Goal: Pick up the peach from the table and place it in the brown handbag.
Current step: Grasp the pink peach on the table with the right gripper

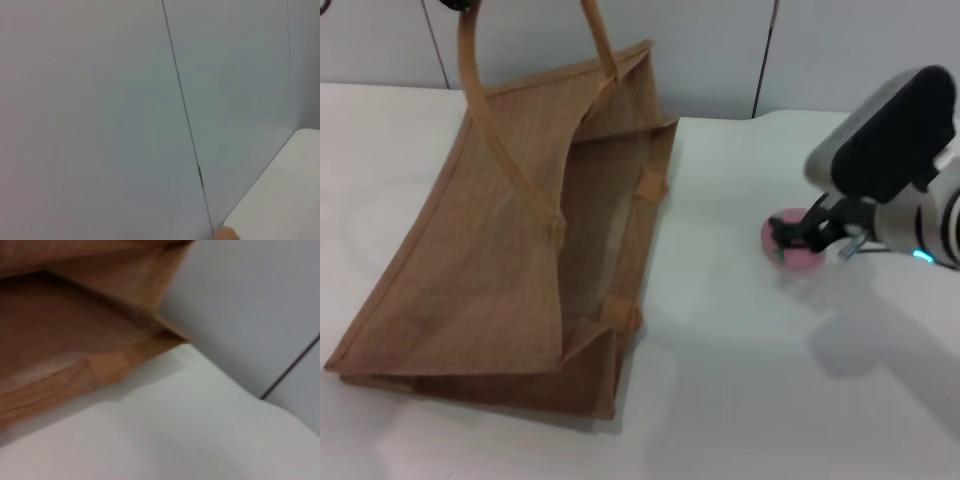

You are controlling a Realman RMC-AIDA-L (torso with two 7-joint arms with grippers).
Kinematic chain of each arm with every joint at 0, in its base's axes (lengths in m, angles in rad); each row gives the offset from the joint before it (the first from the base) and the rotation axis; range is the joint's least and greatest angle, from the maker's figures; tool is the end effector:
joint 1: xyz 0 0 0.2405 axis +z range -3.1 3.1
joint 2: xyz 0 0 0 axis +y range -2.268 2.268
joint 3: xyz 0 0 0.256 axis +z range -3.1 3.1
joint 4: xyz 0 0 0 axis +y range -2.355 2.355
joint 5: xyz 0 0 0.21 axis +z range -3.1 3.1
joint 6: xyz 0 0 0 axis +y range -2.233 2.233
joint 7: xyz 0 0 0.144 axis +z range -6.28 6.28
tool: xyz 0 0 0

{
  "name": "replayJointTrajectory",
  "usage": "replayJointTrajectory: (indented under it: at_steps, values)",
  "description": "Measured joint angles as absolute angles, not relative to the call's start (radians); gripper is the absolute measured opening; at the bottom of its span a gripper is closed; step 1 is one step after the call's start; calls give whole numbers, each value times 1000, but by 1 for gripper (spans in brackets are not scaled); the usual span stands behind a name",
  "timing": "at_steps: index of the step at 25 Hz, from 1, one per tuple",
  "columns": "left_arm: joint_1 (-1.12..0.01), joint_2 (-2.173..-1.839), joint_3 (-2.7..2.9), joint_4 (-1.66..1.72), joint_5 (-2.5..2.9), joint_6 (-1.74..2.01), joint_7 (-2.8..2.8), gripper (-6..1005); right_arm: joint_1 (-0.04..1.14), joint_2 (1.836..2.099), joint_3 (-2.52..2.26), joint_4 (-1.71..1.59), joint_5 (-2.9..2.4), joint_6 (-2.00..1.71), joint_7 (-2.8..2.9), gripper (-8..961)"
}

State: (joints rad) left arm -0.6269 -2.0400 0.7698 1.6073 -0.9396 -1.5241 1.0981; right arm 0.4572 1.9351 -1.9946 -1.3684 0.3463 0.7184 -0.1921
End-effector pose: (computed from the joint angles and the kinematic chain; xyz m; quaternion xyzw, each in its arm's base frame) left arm -0.1300 0.3859 0.1586 -0.9207 -0.1170 -0.1160 0.3539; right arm 0.1810 0.3730 -0.0450 -0.9047 0.1716 -0.0845 0.3807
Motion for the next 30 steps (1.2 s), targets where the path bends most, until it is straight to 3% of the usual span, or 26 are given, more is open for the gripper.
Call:
replayJointTrajectory:
  at_steps: [5,13,30]
  values:
    - [-637,-2040,770,1609,-955,-1542,1098,115,480,1948,-1924,-1313,545,731,-372,867]
    - [-640,-2042,804,1610,-956,-1548,1092,115,553,2003,-1804,-1090,619,706,-545,868]
    - [-647,-2040,819,1602,-948,-1541,1087,115,585,2006,-1784,-992,622,691,-563,871]
